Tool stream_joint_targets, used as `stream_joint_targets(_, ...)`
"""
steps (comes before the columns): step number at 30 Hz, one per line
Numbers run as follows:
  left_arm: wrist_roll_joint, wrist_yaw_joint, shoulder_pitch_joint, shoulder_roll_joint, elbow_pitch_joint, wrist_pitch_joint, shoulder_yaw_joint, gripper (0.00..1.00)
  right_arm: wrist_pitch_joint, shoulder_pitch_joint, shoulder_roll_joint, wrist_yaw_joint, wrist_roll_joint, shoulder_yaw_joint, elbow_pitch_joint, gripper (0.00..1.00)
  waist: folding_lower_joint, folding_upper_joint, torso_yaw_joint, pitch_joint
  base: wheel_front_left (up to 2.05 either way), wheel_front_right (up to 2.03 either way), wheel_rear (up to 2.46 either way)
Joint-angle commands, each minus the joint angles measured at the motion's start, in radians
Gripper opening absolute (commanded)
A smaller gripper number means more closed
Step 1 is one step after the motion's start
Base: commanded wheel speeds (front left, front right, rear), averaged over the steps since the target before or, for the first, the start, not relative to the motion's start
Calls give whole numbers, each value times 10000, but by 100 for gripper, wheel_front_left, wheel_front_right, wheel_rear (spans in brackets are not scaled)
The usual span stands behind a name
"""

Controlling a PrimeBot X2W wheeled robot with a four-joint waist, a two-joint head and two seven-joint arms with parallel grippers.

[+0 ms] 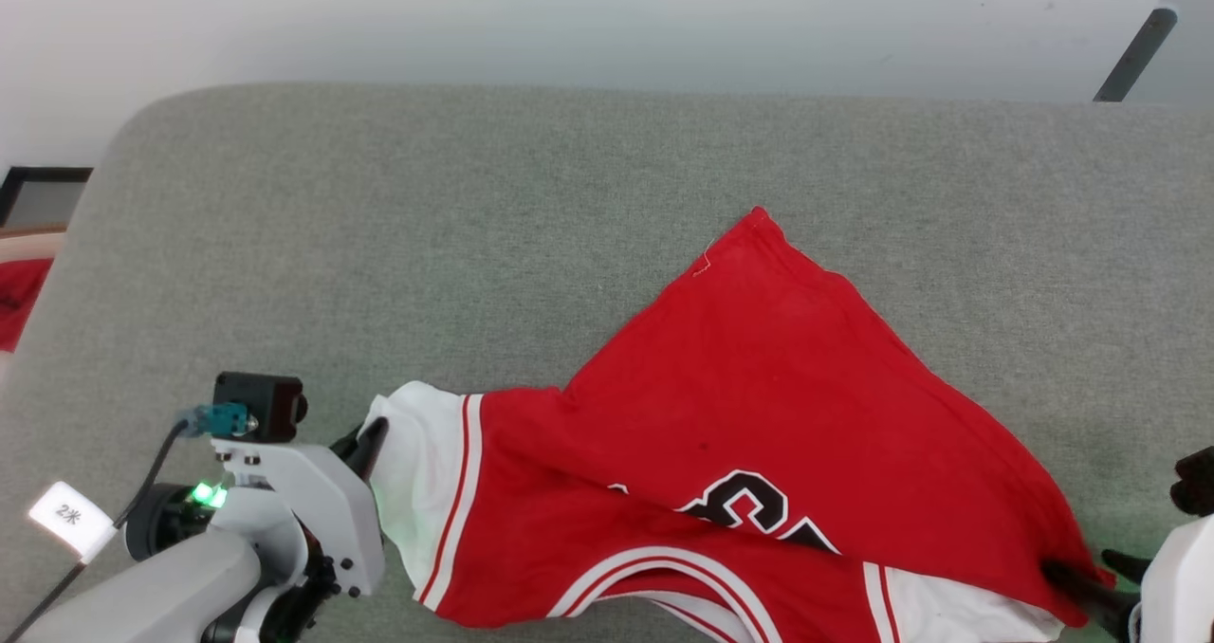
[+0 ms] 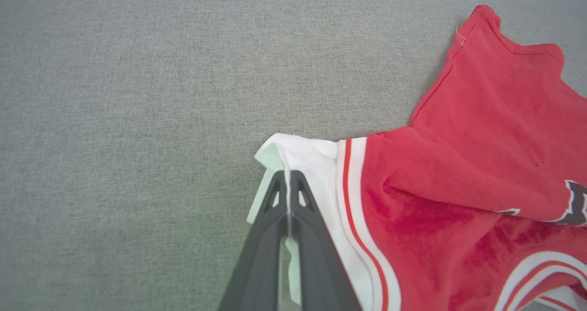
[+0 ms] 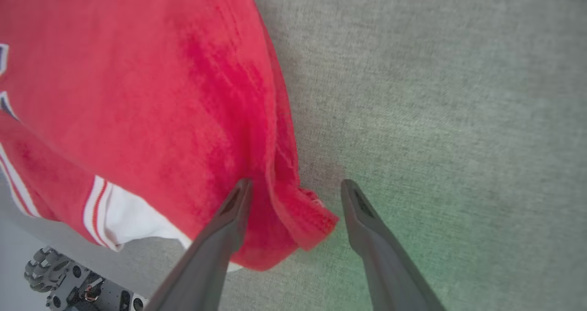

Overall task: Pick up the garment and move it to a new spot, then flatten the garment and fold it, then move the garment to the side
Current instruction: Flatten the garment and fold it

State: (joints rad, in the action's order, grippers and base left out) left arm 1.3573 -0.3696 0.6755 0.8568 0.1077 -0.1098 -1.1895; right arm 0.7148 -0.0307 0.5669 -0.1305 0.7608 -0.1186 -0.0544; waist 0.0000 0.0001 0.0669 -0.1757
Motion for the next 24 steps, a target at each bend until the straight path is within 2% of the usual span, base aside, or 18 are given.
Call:
stream_joint_targets(1,16,-45,-114,21,-28,-10,-9,0,74,148,80,-3,-105,119,215,100,0,-1,12,70,0,0,0)
stream_joint_targets(12,-145,-13,-9,-226,-137,59,-112,0,912,-108,428,-3,-554,1076,2818,100,0,-1,438,172,0,0,0)
stream_joint_targets(16,-266,92,165,-467,-75,96,-170,0,498,-922,711,-3,-808,866,3499,100,0,-1,784,90,0,0,0)
stream_joint_targets(20,-343,255,378,-788,82,154,-194,0,-491,-2233,1095,-3,-1117,64,3198,100,0,-1,1228,-53,0,0,0)
stream_joint_targets(24,-482,468,617,-1170,332,195,-240,0,-1595,-3782,1321,-3,-1229,-1096,2136,100,0,-1,1678,-238,0,0,0)
